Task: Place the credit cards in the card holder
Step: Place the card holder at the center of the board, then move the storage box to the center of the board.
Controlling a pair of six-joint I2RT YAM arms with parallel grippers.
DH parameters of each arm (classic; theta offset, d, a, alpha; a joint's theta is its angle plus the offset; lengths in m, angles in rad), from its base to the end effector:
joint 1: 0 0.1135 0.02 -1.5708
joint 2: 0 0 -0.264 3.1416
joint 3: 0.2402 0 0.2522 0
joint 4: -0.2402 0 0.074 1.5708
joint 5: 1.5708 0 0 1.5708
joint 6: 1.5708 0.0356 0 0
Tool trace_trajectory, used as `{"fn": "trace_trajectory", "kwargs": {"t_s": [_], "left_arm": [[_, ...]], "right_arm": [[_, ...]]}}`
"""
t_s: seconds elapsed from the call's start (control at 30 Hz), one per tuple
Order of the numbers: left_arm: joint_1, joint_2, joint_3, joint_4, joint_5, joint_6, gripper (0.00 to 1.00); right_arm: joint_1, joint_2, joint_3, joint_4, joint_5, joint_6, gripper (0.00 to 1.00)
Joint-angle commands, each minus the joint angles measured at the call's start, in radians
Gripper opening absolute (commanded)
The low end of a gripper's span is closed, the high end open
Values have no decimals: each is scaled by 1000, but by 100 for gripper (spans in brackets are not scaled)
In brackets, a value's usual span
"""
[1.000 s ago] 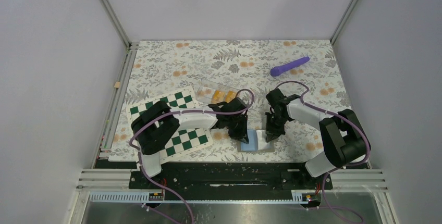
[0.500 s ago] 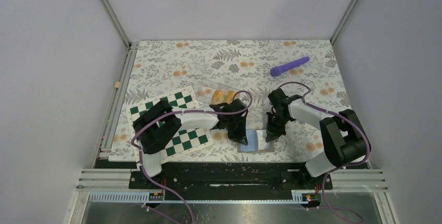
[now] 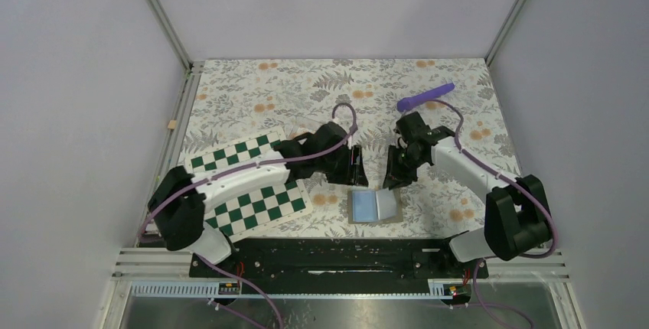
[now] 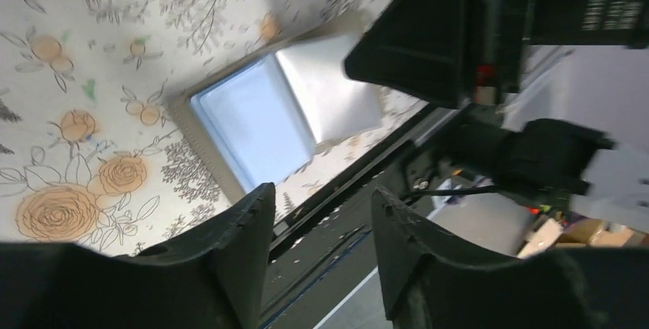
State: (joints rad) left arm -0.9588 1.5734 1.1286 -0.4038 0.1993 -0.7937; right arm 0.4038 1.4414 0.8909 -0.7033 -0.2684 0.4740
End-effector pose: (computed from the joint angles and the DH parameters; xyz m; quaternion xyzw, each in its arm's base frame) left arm 0.1893 -0.2820 0.2445 0.1118 0.9248 -0.3297 0.1535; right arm 0.2352 0.1108 0.1954 0.0132 0.9787 0.1861 0.0855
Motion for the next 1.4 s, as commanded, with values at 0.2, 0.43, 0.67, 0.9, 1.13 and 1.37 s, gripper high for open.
{"fn": "trace_trajectory", "kwargs": {"t_s": [0.2, 0.43, 0.67, 0.9, 1.13, 1.37], "left_arm": [[154, -268, -71, 102, 53, 29, 62], [255, -430, -140, 33, 52, 53, 70], [290, -485, -193, -6, 78, 65, 71], [291, -488, -256, 22, 124, 38, 71], [290, -494, -268, -15, 112, 63, 71], [290, -460, -250, -39, 120, 80, 71]], "right_arm": [[-2, 82, 295, -50, -88, 32, 34], [16, 346, 578, -63, -131, 56, 49], [55, 587, 828, -132, -113, 87, 62], [67, 717, 919, -167, -77, 101, 55], [83, 748, 937, -206, -51, 56, 29], [87, 685, 875, -236, 11, 1, 10]]}}
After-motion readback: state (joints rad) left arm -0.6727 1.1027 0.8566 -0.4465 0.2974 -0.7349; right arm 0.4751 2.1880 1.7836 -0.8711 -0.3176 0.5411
